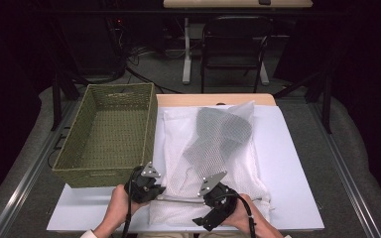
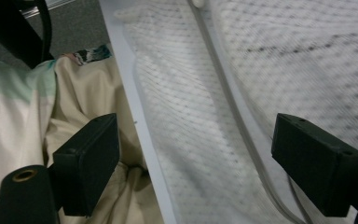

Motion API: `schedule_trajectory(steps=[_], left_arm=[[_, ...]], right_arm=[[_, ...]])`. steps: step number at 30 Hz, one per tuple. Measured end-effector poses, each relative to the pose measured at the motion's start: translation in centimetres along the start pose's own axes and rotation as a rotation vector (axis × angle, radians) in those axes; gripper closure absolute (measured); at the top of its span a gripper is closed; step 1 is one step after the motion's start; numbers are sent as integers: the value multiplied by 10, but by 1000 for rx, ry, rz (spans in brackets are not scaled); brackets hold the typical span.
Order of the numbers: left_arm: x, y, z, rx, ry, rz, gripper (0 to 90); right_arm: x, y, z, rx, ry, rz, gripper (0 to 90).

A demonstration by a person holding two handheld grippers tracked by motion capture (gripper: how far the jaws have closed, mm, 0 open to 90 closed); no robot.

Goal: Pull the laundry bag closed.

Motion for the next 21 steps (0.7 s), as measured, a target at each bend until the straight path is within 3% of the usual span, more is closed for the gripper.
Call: schedule_trajectory(steps=[9, 12, 13, 14, 15, 21], left_arm=[[-3, -3, 2, -9, 10, -8, 875], [-3, -3, 2, -9, 10, -8, 875], [-4, -3, 4, -7, 33, -6, 875], [-4, -3, 4, -10, 39, -4, 873], [-4, -3, 4, -9, 48, -7, 873], [-6, -2, 4, -1, 68, -2, 869]], right_arm=[[13, -23, -22, -7, -83, 32, 180], [13, -23, -22, -7, -83, 32, 188], [13, -23, -22, -7, -83, 32, 188], [19, -38, -38, -6, -115, 51, 285], [20, -41, -42, -11, -122, 50, 300], [18, -50, -61, 11, -104, 68, 466]])
Point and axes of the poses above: each handheld gripper's, and its own axes: z roughly backward along the jaws, y roughly out of its underside, x roughly to its left, the point moved 6 cm from there along -z, roughly forward along the jaws, and after that the axes turned 1 degree about y, right-handed, at the moved point
